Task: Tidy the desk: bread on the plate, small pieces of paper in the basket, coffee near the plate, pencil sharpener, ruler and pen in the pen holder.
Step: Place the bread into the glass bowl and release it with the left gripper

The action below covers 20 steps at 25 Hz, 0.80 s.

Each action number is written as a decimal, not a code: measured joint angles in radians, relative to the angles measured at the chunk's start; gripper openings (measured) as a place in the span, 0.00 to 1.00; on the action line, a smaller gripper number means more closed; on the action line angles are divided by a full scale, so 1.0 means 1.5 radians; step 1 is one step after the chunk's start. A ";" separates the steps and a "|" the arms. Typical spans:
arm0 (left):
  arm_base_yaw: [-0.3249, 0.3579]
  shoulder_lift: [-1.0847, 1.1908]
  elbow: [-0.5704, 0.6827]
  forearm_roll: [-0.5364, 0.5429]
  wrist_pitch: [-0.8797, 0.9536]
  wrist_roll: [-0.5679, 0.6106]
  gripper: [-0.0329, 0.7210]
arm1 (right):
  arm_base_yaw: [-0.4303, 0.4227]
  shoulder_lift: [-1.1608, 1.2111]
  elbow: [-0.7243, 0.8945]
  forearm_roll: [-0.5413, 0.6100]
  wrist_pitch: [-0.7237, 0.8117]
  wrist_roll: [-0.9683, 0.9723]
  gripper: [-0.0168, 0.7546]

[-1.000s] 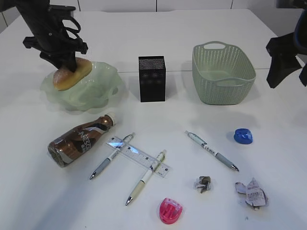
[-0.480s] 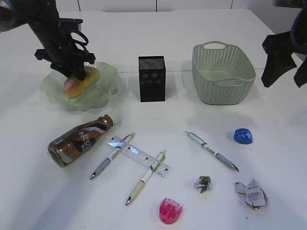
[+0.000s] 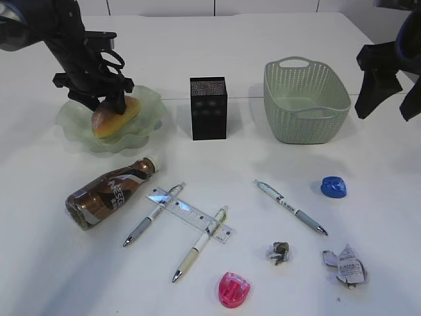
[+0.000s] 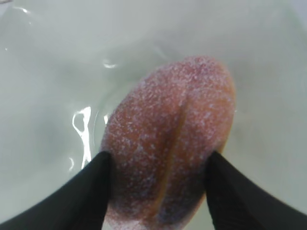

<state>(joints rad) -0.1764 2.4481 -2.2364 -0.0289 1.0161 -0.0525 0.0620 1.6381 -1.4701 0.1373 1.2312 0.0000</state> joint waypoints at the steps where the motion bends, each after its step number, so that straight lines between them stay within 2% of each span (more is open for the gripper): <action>1: 0.000 0.000 0.000 0.000 -0.003 0.000 0.66 | 0.000 0.000 0.000 0.002 0.000 0.000 0.74; 6: 0.000 0.000 0.000 -0.001 -0.009 0.000 0.71 | 0.000 0.000 0.000 0.006 0.000 0.004 0.74; 17: 0.000 0.000 0.000 -0.015 -0.025 0.007 0.72 | 0.000 0.000 0.000 0.008 0.001 0.004 0.74; 20: 0.000 0.000 0.000 0.003 -0.025 0.008 0.72 | 0.000 0.000 0.000 0.008 0.001 0.004 0.74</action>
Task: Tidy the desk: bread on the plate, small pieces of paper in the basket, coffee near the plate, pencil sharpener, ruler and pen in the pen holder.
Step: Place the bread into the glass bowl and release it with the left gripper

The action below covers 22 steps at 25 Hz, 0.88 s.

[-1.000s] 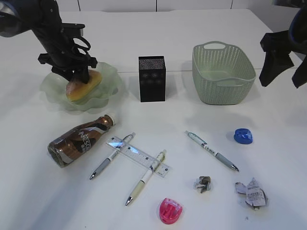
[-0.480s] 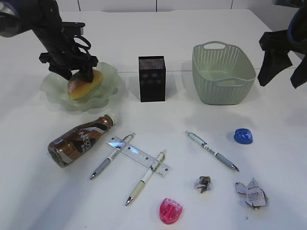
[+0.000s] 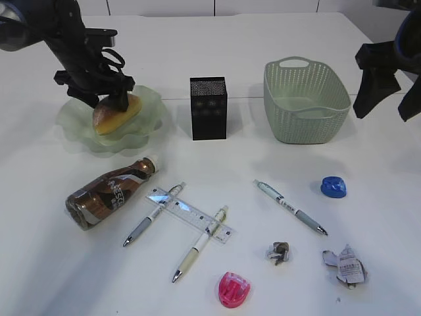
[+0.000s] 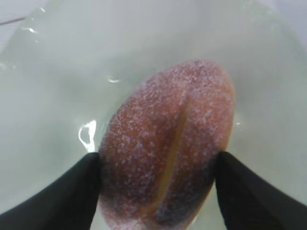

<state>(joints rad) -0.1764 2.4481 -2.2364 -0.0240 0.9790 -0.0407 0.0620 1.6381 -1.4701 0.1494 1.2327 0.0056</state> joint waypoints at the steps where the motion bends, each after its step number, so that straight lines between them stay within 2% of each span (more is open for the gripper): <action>1: 0.000 0.000 0.000 0.005 0.000 0.000 0.73 | 0.000 0.000 0.000 0.000 0.000 0.000 0.74; 7: 0.000 0.000 0.000 0.036 0.007 0.000 0.82 | 0.000 0.000 0.000 0.000 0.000 0.000 0.74; 22: 0.000 -0.047 0.000 0.042 0.081 0.000 0.82 | 0.000 0.000 0.000 0.000 0.000 0.000 0.74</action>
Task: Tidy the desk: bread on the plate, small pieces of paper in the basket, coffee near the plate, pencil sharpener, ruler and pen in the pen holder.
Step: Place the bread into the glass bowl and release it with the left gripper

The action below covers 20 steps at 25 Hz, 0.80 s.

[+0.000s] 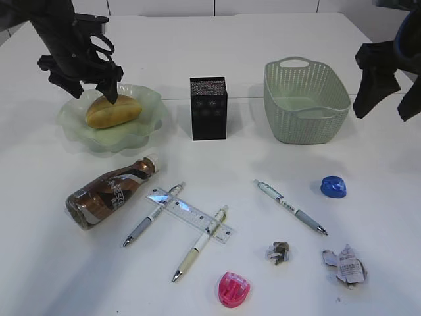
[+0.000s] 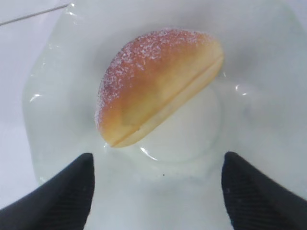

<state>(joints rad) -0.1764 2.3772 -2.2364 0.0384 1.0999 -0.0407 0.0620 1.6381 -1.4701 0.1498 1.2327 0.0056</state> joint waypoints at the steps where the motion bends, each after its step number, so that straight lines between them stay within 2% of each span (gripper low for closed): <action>1: 0.000 -0.006 0.000 0.001 0.013 0.000 0.82 | 0.000 0.000 0.000 0.003 0.000 0.000 0.74; 5: 0.000 -0.026 0.000 0.005 0.076 0.000 0.82 | 0.000 0.000 0.000 0.028 0.000 0.000 0.74; 12: 0.000 -0.084 0.000 0.015 0.092 0.000 0.78 | 0.000 0.000 0.000 0.048 0.000 -0.004 0.74; 20: 0.000 -0.168 0.000 -0.037 0.095 0.000 0.75 | 0.017 0.000 0.000 0.066 0.000 -0.015 0.74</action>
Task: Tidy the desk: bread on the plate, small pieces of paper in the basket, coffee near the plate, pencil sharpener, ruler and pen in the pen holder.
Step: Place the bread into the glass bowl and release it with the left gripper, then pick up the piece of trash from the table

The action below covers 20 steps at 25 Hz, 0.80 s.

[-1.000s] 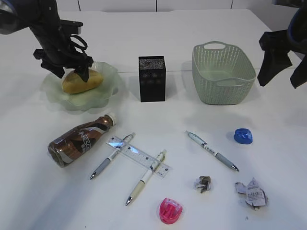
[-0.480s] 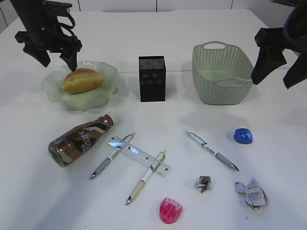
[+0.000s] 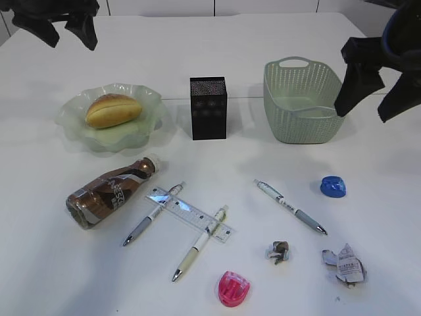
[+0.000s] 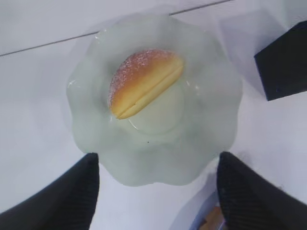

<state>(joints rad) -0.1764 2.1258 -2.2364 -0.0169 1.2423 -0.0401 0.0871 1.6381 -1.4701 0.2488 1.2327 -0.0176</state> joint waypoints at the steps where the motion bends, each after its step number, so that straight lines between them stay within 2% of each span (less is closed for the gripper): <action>1: 0.000 -0.009 0.000 -0.006 0.001 0.000 0.75 | 0.000 0.000 0.000 0.000 0.000 0.000 0.74; 8: 0.000 -0.066 0.000 -0.016 0.005 0.000 0.75 | 0.106 -0.006 0.043 -0.058 0.000 -0.011 0.74; 16: 0.000 -0.083 0.000 -0.026 0.010 0.000 0.73 | 0.123 -0.054 0.140 -0.091 0.000 -0.002 0.74; 18: 0.000 -0.092 0.000 -0.027 0.010 0.000 0.73 | 0.123 -0.083 0.191 -0.128 -0.001 0.034 0.74; 20: 0.000 -0.103 0.000 -0.028 0.010 0.000 0.73 | 0.123 -0.088 0.209 -0.131 -0.001 0.052 0.74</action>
<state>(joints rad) -0.1764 1.9717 -2.2364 -0.0586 1.2568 -0.0401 0.2714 1.5054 -1.1568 0.0522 1.2308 0.0608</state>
